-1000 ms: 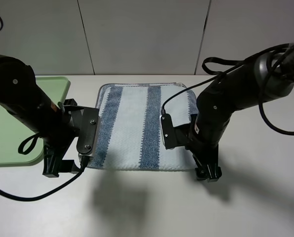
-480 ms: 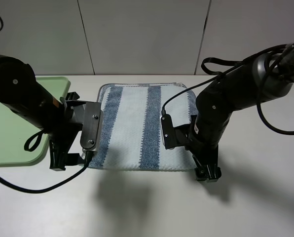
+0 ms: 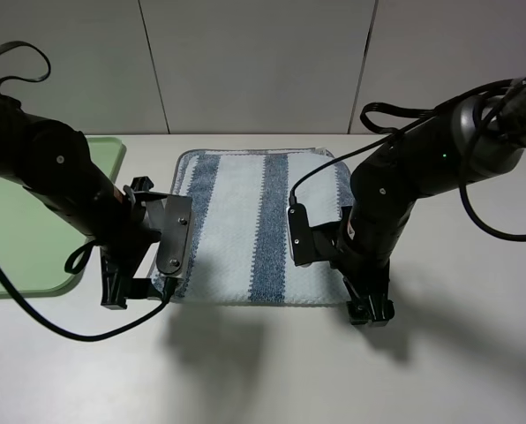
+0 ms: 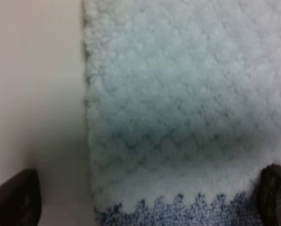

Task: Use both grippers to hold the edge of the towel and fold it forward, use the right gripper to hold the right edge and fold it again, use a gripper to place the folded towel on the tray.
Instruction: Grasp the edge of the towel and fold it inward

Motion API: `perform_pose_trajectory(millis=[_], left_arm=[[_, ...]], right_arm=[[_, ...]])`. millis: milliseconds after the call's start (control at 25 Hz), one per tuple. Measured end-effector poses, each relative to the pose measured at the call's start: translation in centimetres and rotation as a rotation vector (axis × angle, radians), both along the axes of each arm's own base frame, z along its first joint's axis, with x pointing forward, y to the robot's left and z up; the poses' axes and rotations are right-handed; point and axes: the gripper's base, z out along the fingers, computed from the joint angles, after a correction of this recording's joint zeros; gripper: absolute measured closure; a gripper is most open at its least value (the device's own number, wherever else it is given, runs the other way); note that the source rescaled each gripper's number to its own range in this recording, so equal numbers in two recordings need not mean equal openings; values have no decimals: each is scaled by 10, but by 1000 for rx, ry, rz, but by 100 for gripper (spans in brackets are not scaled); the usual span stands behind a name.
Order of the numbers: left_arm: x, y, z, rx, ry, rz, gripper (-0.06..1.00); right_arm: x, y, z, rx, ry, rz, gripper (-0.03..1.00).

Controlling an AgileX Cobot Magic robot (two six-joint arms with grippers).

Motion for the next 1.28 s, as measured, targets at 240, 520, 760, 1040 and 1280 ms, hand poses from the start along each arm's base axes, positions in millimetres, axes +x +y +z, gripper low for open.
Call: perform_pose_trajectory(millis=[240, 520, 760, 1040, 1280], left_arm=[[9, -6, -9, 4, 22, 10, 12], [6, -7, -21, 31, 98, -25, 14], [5, -9, -26, 21, 118, -57, 14], [5, -9, -35, 32, 138, -67, 14], [5, -9, -43, 41, 152, -65, 15]], right_arm=[[0, 0, 0, 6, 1, -6, -3], [0, 1, 0, 15, -3, -11, -3], [0, 2, 0, 19, -5, -13, -3], [0, 2, 0, 23, -5, -17, -3], [1, 2, 0, 25, -6, -18, -3]])
